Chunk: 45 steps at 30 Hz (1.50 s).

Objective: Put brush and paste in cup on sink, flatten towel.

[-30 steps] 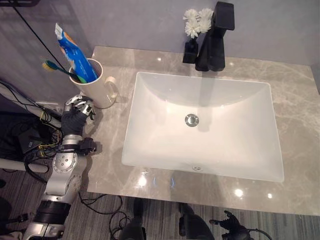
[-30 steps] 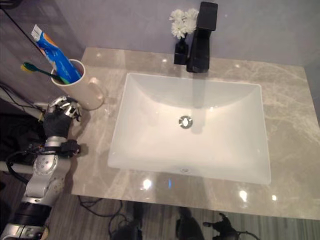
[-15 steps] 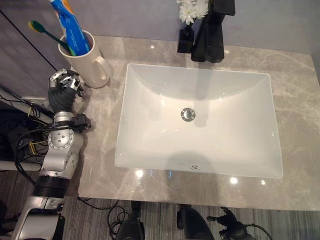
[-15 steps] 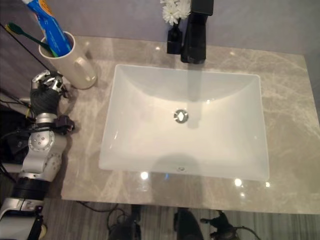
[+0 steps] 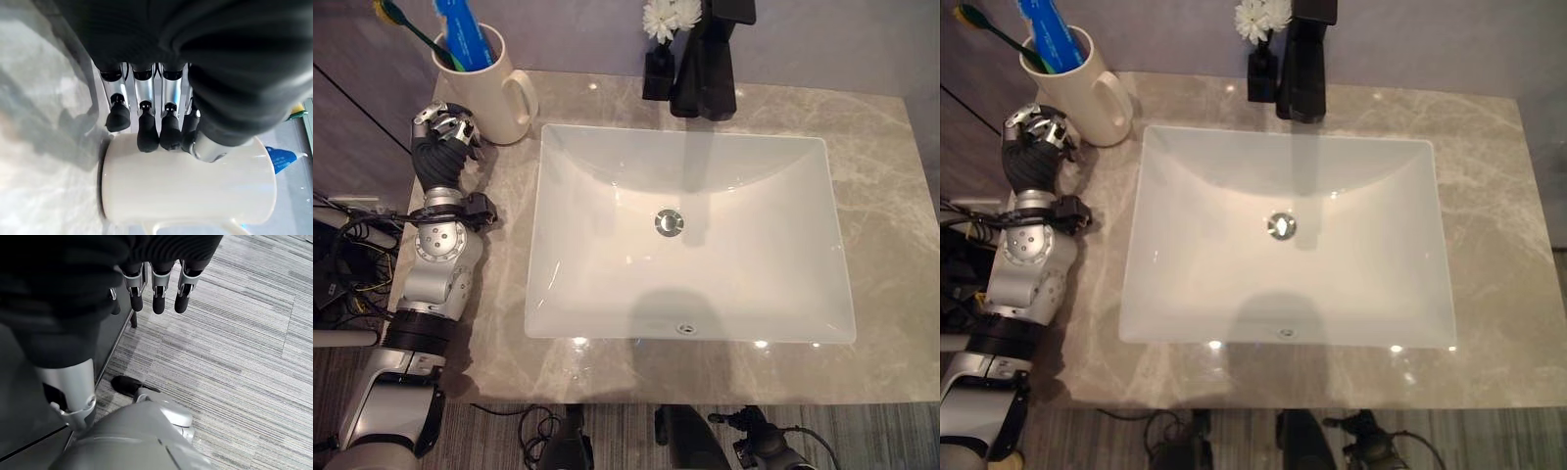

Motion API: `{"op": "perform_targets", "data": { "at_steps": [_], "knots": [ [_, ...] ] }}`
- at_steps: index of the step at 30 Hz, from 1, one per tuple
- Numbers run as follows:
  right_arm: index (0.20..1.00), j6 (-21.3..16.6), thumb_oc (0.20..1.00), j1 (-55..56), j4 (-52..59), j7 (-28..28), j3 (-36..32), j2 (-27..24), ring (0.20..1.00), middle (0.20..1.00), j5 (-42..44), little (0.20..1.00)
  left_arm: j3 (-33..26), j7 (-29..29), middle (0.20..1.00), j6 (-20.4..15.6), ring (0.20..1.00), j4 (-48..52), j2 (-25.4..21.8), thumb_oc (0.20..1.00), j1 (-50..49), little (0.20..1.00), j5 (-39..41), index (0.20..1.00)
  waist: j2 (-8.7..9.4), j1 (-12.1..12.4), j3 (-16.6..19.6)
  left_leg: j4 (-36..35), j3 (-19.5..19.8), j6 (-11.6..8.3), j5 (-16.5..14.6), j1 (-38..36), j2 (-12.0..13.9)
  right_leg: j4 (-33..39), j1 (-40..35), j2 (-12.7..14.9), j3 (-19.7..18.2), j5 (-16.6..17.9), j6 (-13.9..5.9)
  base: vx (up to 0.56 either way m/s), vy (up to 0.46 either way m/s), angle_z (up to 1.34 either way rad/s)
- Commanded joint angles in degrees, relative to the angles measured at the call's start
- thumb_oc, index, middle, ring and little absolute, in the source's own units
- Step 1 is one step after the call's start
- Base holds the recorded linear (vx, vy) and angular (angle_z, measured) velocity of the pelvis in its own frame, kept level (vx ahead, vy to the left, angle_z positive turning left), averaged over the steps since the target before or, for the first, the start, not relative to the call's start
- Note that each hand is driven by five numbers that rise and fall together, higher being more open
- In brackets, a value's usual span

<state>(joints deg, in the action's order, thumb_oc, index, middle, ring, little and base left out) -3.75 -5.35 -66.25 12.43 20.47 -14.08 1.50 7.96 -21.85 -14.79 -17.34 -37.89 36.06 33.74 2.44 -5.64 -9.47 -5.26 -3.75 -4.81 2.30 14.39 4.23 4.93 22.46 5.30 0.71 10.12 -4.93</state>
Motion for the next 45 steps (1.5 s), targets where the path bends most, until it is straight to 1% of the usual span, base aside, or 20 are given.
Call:
{"op": "perform_targets", "data": {
  "at_steps": [1,10,12,17,18,31,35,40,45],
  "knots": [
    [1.0,-0.1,1.0,-1.7,0.4,1.0,1.2,-0.7,1.0,1.0,1.8,1.0,1.5,-0.8,0.2,-1.7,0.2,-4.2,-0.7,0.2,2.9,0.2,-0.2,0.2,-0.12,-1.3,-0.6,0.3,0.1,-1.12,0.1,-2.6,1.0,0.1,-4.3,2.7,-0.3,-1.7,-4.94,0.0,0.001,-0.06],
    [1.0,-0.4,1.0,-1.9,0.7,1.0,1.9,-1.0,1.0,1.0,1.9,1.0,3.2,-0.8,0.2,-1.3,0.2,-9.7,-2.1,0.2,6.9,0.2,0.1,0.2,-0.07,-1.9,-0.8,0.3,-0.3,-1.35,0.1,-1.9,1.2,0.1,-3.4,2.6,-0.8,-1.5,-4.96,0.0,0.0,-0.01],
    [1.0,-0.5,1.0,-1.8,1.2,0.9,2.2,-1.2,1.0,1.0,1.9,1.0,3.6,-0.7,0.2,-1.1,0.2,-11.2,-3.1,0.2,8.1,0.2,0.0,0.2,-0.1,-2.1,-0.8,0.3,-0.4,-1.39,0.1,-1.9,1.2,0.1,-3.2,2.5,-1.0,-1.4,-4.93,-0.01,0.0,-0.02],
    [1.0,-0.6,1.0,-2.2,1.2,0.8,2.7,-1.5,1.0,1.0,2.0,1.0,5.4,-0.4,0.2,-0.7,0.2,-15.3,-4.2,0.2,11.7,0.2,0.9,0.2,-0.13,-2.5,-0.9,0.3,-0.8,-1.5,0.2,-1.6,1.3,0.1,-2.7,2.4,-1.4,-1.2,-5.01,-0.01,-0.005,-0.1],
    [1.0,-0.6,1.0,-2.5,1.1,0.9,3.0,-1.6,1.0,1.0,2.2,1.0,6.5,0.0,0.2,-0.4,0.2,-17.1,-4.6,0.2,13.4,0.2,1.2,0.2,-0.24,-2.7,-1.0,0.3,-0.9,-1.53,0.3,-1.5,1.4,0.1,-2.4,2.3,-1.6,-1.0,-5.01,0.0,0.0,0.0],
    [1.0,-0.6,1.0,-3.2,0.9,0.7,3.7,-1.8,1.0,1.0,2.9,1.0,11.3,3.1,0.2,0.0,0.2,-20.3,-4.5,0.2,18.9,0.2,4.0,0.2,-0.81,-3.3,-1.1,0.3,-1.5,-1.63,0.4,-0.8,1.4,0.1,-1.2,2.2,-2.4,-0.6,-5.13,0.0,-0.001,-0.01],
    [1.0,-0.6,1.0,-3.3,0.9,0.6,3.9,-2.0,1.0,1.0,3.0,1.0,13.4,4.3,0.2,0.6,0.2,-22.5,-5.0,0.2,21.5,0.2,4.7,0.2,-1.01,-3.5,-1.0,0.3,-2.0,-1.71,0.5,-0.7,1.5,0.1,-0.7,2.1,-2.7,-0.4,-5.24,0.0,-0.002,-0.06],
    [1.0,-0.4,1.0,-3.4,0.1,0.7,3.9,-2.0,1.0,1.0,2.9,1.0,13.5,4.0,0.2,0.9,0.2,-24.2,-5.0,0.2,22.6,0.2,4.7,0.2,-1.2,-3.4,-0.8,0.3,-2.2,-1.75,0.5,-0.7,1.6,0.1,-0.6,2.1,-2.9,-0.3,-5.36,0.01,-0.004,-0.05],
    [1.0,-0.4,1.0,-3.0,-0.1,0.5,3.6,-2.2,1.0,1.0,2.8,1.0,11.3,2.6,0.2,0.5,0.2,-23.4,-6.3,0.2,20.7,0.2,4.2,0.2,-1.53,-2.9,-0.5,0.3,-2.2,-1.85,0.7,-1.1,1.7,0.1,-1.0,2.0,-2.6,-0.6,-5.23,0.0,0.0,0.0]
  ]
}}
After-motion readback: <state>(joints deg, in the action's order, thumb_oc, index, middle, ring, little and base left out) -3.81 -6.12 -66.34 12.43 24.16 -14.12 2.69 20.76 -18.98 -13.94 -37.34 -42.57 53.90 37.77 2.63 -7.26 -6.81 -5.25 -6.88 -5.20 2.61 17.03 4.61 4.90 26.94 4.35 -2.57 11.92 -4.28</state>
